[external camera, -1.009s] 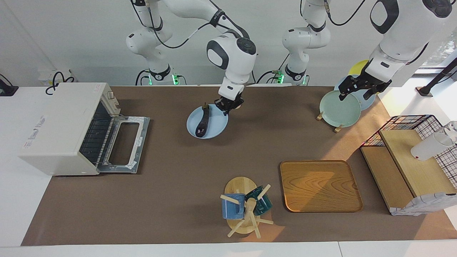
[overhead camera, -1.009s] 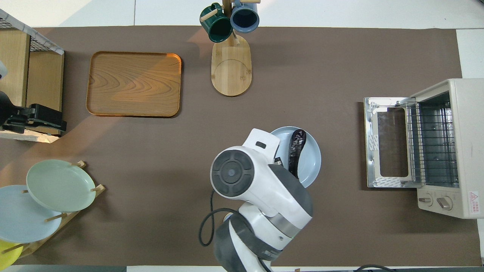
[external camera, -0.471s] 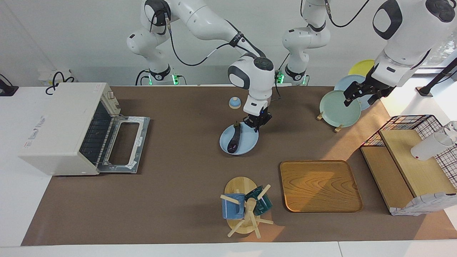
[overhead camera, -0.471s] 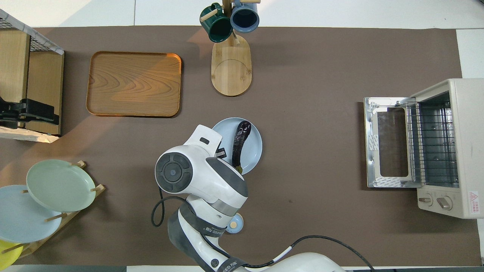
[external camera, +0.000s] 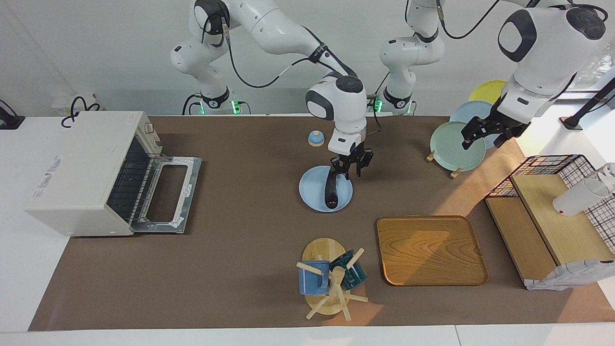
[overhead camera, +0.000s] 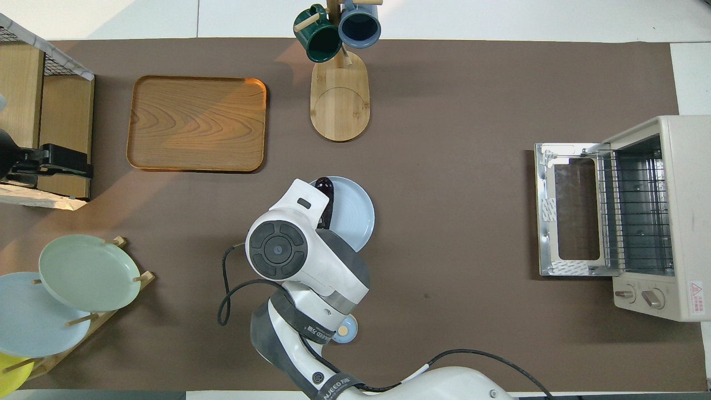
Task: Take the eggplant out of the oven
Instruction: 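Carry the plate with eggplant out and set it on the table, then withdraw the right gripper while the left gripper reaches the eggplant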
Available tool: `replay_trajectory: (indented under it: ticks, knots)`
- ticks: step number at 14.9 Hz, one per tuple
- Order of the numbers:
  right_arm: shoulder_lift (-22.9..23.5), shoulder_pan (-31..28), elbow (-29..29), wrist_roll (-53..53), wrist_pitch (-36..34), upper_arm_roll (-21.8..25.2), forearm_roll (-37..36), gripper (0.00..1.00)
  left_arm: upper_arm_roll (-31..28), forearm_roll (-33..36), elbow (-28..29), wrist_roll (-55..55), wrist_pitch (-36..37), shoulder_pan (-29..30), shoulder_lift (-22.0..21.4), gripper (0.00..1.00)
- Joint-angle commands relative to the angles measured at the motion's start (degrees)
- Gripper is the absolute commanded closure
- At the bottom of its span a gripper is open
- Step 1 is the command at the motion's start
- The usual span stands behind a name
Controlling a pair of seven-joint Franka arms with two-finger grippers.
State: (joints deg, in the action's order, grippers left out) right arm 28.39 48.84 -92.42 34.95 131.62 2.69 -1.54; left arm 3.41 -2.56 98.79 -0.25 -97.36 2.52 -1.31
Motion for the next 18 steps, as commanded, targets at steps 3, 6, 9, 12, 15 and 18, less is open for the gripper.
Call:
replay_trajectory:
  ticks: [3, 6, 9, 12, 15, 18]
  knots:
    - [-6.9, -6.4, -0.7, -9.1, -15.6, 0.3, -5.2, 0.95, 0.4, 0.5, 3.9, 0.8, -4.6, -1.6, -0.7, 0.00]
    - [-11.9, -15.7, -7.5, -14.5, -23.0, 0.3, -6.8, 1.00, 0.4, -3.0, 4.1, 0.4, -7.3, -5.9, 1.7, 0.00]
    - [-16.2, -22.4, -20.3, -15.6, -19.2, 0.2, -12.0, 1.00, 0.4, -3.9, 5.3, -1.4, -10.8, -12.9, 4.7, 0.00]
    - [-17.2, -26.9, -28.2, -15.8, -11.9, 0.2, -19.0, 1.00, 0.4, -4.3, 7.3, -5.7, -16.7, -19.5, 7.6, 0.00]
    - [-16.4, -28.3, -30.9, -16.3, -9.3, 0.2, -25.1, 1.00, 0.4, -4.5, 12.1, -10.4, -25.6, -26.5, 9.9, 0.00]
    - [-16.4, -29.3, -32.2, -16.5, -9.5, 0.2, -29.1, 1.00, 0.4, -4.5, 15.0, -12.0, -31.8, -30.2, 12.0, 0.00]
